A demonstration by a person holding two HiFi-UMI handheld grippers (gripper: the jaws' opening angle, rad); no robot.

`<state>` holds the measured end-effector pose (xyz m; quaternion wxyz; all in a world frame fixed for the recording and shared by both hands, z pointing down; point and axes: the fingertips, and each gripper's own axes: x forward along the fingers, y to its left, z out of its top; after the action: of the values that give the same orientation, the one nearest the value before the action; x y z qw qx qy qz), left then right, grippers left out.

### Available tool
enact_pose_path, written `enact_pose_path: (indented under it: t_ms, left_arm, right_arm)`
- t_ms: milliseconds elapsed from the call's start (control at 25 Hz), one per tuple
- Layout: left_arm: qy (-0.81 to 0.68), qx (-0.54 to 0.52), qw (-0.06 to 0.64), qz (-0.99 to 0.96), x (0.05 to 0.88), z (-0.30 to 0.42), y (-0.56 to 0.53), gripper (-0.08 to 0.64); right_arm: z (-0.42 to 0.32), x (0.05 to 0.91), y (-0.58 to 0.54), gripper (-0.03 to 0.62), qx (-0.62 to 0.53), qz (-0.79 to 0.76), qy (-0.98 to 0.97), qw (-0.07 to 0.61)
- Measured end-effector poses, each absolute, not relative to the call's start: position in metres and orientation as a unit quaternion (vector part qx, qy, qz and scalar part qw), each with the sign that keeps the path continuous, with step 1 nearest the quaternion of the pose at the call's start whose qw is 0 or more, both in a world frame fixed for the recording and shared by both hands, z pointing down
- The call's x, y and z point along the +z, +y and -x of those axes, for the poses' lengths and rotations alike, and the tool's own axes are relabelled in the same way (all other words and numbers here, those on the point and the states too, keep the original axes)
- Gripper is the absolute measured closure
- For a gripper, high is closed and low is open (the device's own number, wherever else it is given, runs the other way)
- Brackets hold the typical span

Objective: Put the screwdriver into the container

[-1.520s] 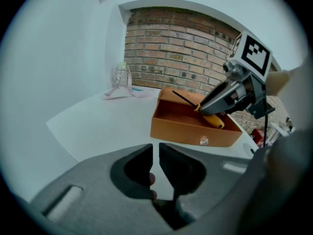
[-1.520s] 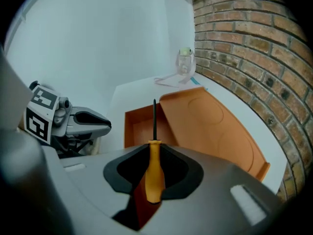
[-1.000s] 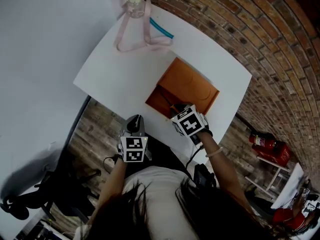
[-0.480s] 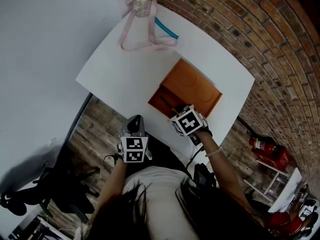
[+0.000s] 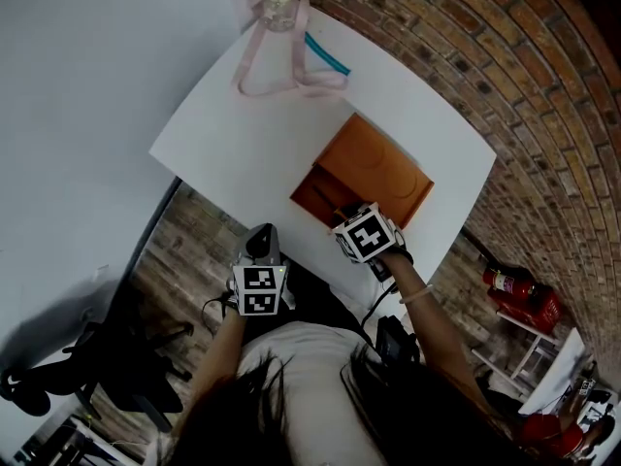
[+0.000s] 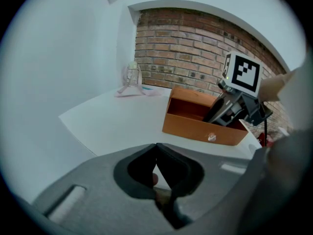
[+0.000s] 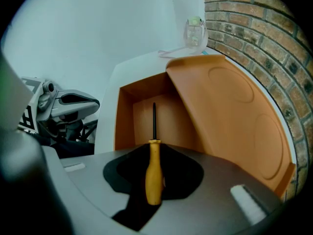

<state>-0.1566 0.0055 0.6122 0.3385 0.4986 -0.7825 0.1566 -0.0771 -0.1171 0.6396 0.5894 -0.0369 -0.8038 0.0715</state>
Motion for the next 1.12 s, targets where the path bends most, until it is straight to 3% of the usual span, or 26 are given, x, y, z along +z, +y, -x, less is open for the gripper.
enact_pose_path:
  t_ms: [1120]
  left_arm:
    - [-0.765,0.157,0.322,-0.535,0.596,0.142,-0.002,0.557]
  right_arm:
    - [0.071,0.613,-0.115,0.499,0.1,0.009,-0.827,0.554]
